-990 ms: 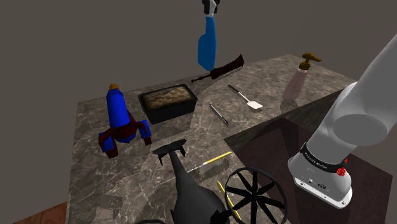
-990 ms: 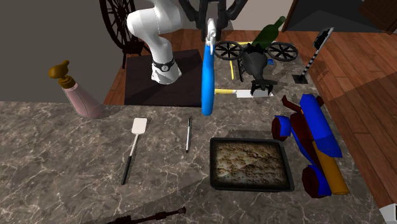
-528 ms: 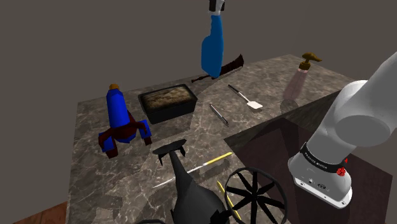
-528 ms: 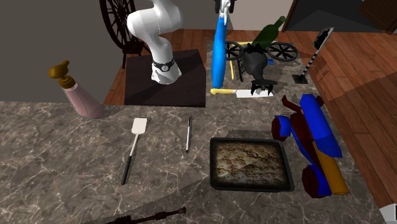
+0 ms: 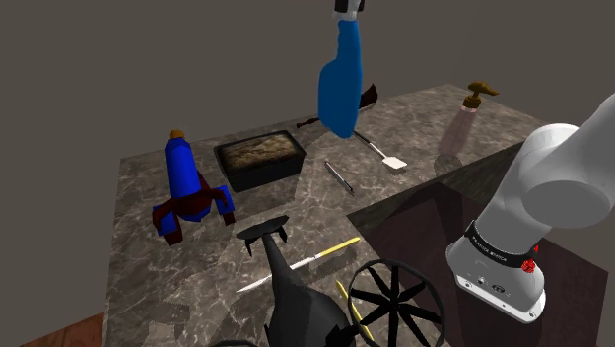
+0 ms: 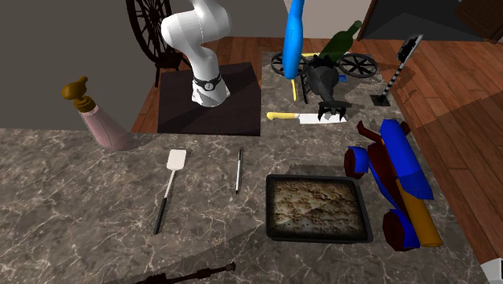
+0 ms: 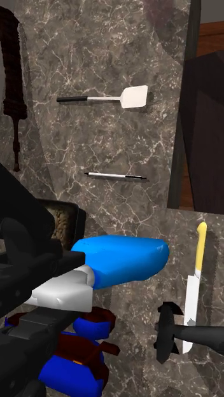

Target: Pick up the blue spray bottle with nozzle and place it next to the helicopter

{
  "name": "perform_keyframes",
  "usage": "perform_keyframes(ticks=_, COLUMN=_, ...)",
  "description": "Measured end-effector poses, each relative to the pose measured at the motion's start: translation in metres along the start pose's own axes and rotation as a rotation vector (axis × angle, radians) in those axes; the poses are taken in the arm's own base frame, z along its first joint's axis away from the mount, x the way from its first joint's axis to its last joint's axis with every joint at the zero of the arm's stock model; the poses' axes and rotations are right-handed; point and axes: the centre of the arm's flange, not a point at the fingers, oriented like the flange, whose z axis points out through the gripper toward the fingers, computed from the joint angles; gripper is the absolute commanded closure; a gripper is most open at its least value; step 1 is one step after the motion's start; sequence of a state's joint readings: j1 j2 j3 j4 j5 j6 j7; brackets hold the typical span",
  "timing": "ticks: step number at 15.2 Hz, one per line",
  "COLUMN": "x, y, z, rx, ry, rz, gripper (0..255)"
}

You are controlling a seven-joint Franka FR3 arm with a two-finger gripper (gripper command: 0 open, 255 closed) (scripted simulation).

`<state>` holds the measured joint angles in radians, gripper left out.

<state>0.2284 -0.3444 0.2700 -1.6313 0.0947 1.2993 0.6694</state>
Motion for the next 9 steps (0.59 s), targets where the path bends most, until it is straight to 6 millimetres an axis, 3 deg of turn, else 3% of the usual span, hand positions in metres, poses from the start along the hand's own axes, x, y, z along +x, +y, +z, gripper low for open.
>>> perform_keyframes(ticks=3, x=-0.027, y=-0.010, z=-0.002, rx=0.000, ry=0.000, rz=0.001, gripper=255)
perform_keyframes(ticks=9, x=-0.032, y=-0.012, z=0.024, rx=-0.001, ry=-0.001, rz=0.002, gripper=255)
